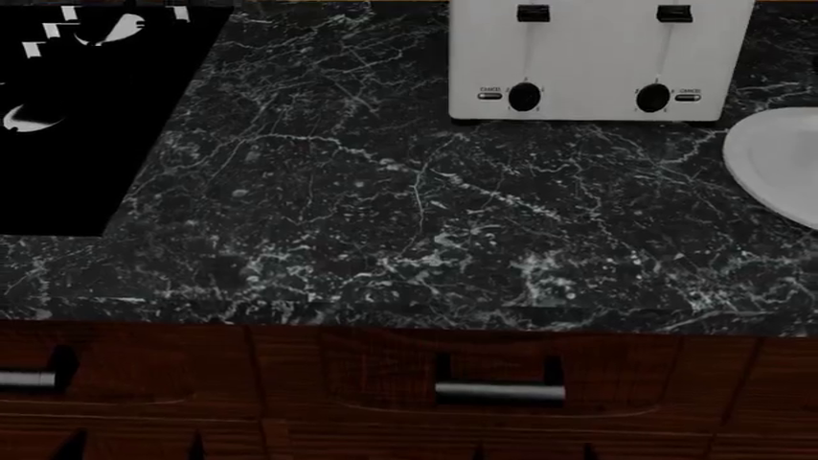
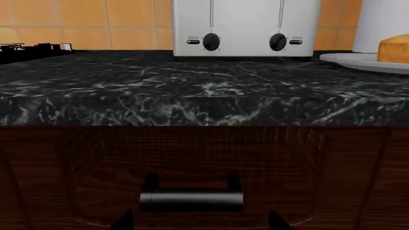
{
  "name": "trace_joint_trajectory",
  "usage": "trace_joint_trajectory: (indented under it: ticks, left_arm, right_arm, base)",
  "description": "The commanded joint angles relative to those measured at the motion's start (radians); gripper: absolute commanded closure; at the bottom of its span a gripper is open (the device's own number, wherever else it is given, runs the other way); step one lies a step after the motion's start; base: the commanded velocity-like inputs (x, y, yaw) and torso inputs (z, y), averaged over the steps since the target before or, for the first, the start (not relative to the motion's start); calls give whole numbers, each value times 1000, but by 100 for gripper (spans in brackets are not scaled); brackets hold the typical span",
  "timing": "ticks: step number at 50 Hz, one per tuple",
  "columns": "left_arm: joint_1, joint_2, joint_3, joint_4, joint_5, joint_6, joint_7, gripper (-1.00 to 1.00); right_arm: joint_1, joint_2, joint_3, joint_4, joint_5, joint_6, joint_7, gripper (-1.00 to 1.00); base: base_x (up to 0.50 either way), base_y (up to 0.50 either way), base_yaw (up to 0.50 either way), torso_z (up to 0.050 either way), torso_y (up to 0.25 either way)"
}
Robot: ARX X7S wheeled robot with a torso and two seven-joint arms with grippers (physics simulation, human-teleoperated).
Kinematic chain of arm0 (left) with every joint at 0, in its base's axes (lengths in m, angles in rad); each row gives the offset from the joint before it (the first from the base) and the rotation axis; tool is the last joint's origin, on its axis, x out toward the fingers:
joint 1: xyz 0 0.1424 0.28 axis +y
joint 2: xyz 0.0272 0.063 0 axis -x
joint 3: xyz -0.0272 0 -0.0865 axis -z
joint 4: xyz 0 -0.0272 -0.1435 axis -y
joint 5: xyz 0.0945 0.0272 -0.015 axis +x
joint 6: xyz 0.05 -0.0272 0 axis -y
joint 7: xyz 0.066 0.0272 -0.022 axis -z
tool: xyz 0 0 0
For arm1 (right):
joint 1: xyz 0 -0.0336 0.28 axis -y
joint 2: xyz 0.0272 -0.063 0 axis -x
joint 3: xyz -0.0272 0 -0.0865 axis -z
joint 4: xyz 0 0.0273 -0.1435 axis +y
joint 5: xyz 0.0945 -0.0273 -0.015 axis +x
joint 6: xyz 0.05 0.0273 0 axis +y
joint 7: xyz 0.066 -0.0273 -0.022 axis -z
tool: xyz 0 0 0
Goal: Place all breads on the cutting board.
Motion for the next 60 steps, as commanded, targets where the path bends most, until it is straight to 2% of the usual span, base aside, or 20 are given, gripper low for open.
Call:
trace_joint_trajectory:
  ticks: [1,42,51,60]
  left_arm:
    - [0,-16,18,0,-9,10,-24,-100]
    - [6,-58,63,9,-50,29,-53,-100]
    - [3,-62,70,7,-51,32,-65,-100]
    - [7,-68,78,11,-57,31,-70,-100]
  right_arm:
    - [7,17,-24,8,4,-3,27,-100]
    - [3,56,-82,-2,24,-10,80,-100]
    - [10,64,-95,6,29,-6,84,-100]
    - [9,71,-102,6,34,-3,94,-100]
  base:
    - [0,0,0,50,0]
    - [0,0,0,50,0]
    - [0,0,0,6,0]
    - [0,-313,0,0,0]
